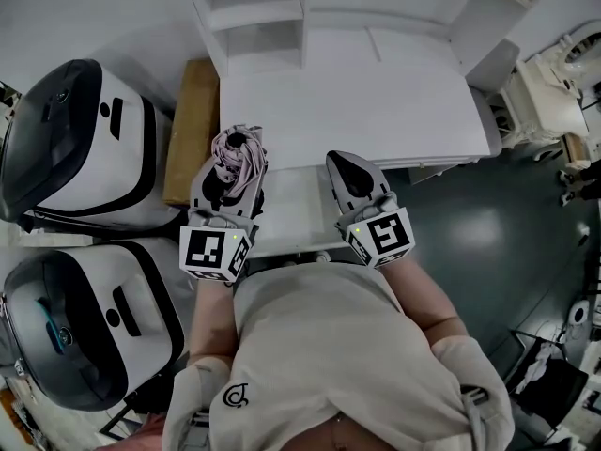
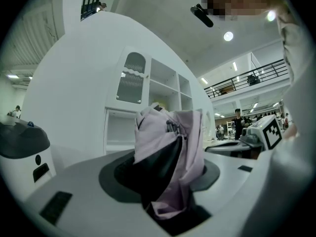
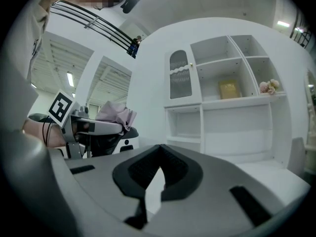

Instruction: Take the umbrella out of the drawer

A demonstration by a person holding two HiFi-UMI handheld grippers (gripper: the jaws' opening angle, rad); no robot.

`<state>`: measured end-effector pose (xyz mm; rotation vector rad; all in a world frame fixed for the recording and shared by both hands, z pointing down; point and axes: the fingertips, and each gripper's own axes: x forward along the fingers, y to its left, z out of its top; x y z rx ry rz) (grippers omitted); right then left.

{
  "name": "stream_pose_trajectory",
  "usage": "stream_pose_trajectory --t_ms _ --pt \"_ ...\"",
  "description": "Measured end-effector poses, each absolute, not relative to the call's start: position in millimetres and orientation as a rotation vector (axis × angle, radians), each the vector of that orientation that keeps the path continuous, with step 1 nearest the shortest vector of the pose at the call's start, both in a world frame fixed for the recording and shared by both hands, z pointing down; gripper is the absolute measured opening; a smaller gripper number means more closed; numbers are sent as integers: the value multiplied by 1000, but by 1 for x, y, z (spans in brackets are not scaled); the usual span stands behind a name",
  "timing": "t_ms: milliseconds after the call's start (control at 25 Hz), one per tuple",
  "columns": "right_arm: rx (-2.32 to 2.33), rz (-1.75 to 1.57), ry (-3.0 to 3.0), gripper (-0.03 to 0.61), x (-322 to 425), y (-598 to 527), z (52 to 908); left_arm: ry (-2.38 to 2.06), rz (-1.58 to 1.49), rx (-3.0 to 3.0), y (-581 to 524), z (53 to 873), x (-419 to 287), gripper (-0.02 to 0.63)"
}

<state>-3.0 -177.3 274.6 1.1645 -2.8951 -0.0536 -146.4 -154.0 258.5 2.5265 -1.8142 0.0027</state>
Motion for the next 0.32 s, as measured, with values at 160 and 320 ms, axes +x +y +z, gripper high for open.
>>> stream_pose_trajectory --t_ms 160,320 --pt "1166 -48 -2894 3 1 -178 275 -1806 10 2523 -155 262 -143 227" --pt "1168 -41 -2895 3 4 -181 276 -1801 7 2515 -158 264 -140 227"
